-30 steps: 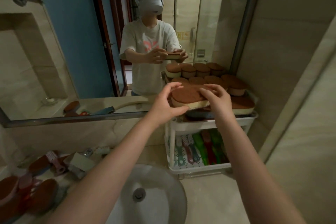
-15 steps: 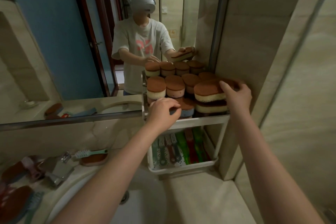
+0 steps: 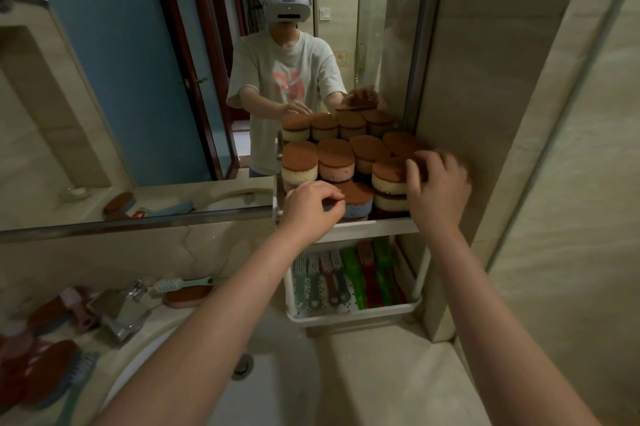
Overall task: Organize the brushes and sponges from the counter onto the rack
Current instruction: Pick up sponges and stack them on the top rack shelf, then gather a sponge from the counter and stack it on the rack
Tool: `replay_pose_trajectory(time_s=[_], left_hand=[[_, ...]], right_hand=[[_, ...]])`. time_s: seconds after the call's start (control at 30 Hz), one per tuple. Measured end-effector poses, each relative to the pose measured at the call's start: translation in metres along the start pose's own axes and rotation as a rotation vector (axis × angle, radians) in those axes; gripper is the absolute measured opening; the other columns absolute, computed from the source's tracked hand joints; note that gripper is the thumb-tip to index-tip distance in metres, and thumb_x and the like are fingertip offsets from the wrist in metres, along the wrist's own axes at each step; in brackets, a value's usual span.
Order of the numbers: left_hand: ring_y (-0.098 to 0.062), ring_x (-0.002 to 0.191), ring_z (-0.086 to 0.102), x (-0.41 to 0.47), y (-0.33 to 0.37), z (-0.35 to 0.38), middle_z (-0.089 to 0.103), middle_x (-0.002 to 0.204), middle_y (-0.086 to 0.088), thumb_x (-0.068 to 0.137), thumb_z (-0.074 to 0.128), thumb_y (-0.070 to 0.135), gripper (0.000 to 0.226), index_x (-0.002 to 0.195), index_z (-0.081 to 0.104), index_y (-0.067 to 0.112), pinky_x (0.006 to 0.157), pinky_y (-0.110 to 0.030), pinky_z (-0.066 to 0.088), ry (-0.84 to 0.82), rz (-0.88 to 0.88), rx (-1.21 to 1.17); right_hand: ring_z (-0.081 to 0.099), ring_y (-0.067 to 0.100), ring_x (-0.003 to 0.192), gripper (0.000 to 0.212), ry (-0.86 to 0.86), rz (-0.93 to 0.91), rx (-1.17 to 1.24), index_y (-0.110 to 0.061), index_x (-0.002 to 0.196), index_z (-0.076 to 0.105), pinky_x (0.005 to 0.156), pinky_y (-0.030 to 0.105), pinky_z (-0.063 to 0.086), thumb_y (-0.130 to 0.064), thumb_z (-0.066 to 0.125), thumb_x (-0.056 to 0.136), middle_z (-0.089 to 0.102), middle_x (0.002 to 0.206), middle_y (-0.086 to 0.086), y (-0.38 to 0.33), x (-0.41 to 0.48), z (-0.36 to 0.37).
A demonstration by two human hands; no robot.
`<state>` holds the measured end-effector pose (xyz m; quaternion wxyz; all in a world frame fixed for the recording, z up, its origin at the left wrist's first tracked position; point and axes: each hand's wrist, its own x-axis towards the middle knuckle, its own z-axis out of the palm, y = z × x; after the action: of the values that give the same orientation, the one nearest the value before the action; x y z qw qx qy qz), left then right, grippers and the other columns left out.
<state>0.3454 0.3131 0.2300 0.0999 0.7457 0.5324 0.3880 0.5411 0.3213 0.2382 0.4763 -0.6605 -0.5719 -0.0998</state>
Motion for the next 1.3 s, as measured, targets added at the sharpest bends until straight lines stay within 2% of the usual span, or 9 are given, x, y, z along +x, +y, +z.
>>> replay_pose_trajectory(time_s=[0.07,0.23,0.37,0.47,0.57,0.7,0.83,1.07,1.3], left_hand=[[-0.014,0.103,0.059,0.0,0.001,0.0,0.07,0.104,0.005,0.082,0.063,0.023,0.017,0.093,0.074,0.018,0.095,-0.042,0.046,0.0,-0.006,-0.003],[-0.015,0.105,0.059,-0.002,0.002,-0.001,0.069,0.106,0.004,0.083,0.063,0.024,0.018,0.095,0.074,0.017,0.095,-0.041,0.045,0.0,-0.002,0.006],[-0.016,0.107,0.059,-0.002,0.005,-0.005,0.068,0.111,0.001,0.086,0.06,0.025,0.022,0.102,0.072,0.015,0.097,-0.037,0.045,-0.018,0.018,0.016],[-0.016,0.108,0.06,-0.01,0.004,-0.01,0.068,0.114,-0.003,0.088,0.059,0.019,0.023,0.106,0.07,0.011,0.093,-0.021,0.041,0.054,0.041,-0.035],[-0.014,0.102,0.059,-0.022,-0.004,-0.021,0.068,0.108,-0.005,0.088,0.058,0.014,0.02,0.102,0.07,0.008,0.086,-0.019,0.041,0.186,0.025,-0.067],[-0.008,0.092,0.056,-0.047,-0.031,-0.05,0.065,0.098,-0.001,0.089,0.056,0.011,0.016,0.096,0.07,0.006,0.075,-0.009,0.041,0.316,-0.042,-0.11],[-0.011,0.091,0.057,-0.082,-0.08,-0.086,0.065,0.099,-0.004,0.089,0.055,0.012,0.015,0.094,0.069,0.007,0.08,-0.021,0.047,0.356,-0.17,-0.134],[-0.01,0.09,0.055,-0.159,-0.184,-0.17,0.064,0.099,-0.003,0.091,0.055,0.016,0.014,0.097,0.067,0.012,0.079,-0.022,0.041,0.379,-0.448,-0.056],[-0.025,0.093,0.062,-0.246,-0.302,-0.258,0.067,0.099,-0.011,0.088,0.058,0.017,0.016,0.095,0.068,0.008,0.084,-0.031,0.045,0.346,-0.703,0.018]], right_hand=[[0.055,0.03,0.109,0.03,-0.031,-0.118,-0.009,-0.017,0.111,0.067,0.088,0.043,0.041,-0.036,0.05,0.094,0.063,0.117,0.008,0.002,-0.004,0.004],[0.052,0.028,0.116,0.032,-0.099,-0.136,-0.078,-0.018,0.113,0.066,0.098,0.047,0.036,-0.038,0.048,0.095,0.061,0.122,0.006,0.001,-0.009,0.007],[0.052,0.029,0.118,0.034,-0.042,-0.194,-0.074,-0.017,0.113,0.066,0.099,0.049,0.038,-0.037,0.048,0.092,0.064,0.118,0.006,-0.002,-0.014,0.005],[0.055,0.027,0.112,0.032,0.012,-0.259,-0.004,-0.016,0.106,0.067,0.098,0.045,0.04,-0.036,0.049,0.089,0.066,0.111,0.005,-0.014,-0.025,0.002],[0.056,0.024,0.101,0.028,-0.009,-0.319,0.102,-0.013,0.1,0.067,0.087,0.037,0.041,-0.031,0.05,0.088,0.065,0.103,0.005,-0.038,-0.043,0.001],[0.057,0.02,0.084,0.019,-0.183,-0.434,0.294,-0.01,0.094,0.064,0.071,0.034,0.045,-0.023,0.053,0.085,0.062,0.091,0.004,-0.08,-0.075,0.014],[0.058,0.018,0.076,0.016,-0.398,-0.461,0.41,-0.009,0.096,0.064,0.064,0.033,0.049,-0.018,0.056,0.084,0.063,0.088,0.004,-0.134,-0.115,0.038],[0.058,0.008,0.076,0.017,-0.736,-0.339,0.482,-0.017,0.105,0.064,0.064,0.021,0.045,-0.022,0.058,0.09,0.062,0.091,-0.006,-0.245,-0.196,0.095],[0.063,0.024,0.087,0.019,-0.999,-0.288,0.453,-0.011,0.104,0.064,0.075,0.034,0.049,-0.018,0.059,0.087,0.068,0.099,0.008,-0.348,-0.285,0.157]])
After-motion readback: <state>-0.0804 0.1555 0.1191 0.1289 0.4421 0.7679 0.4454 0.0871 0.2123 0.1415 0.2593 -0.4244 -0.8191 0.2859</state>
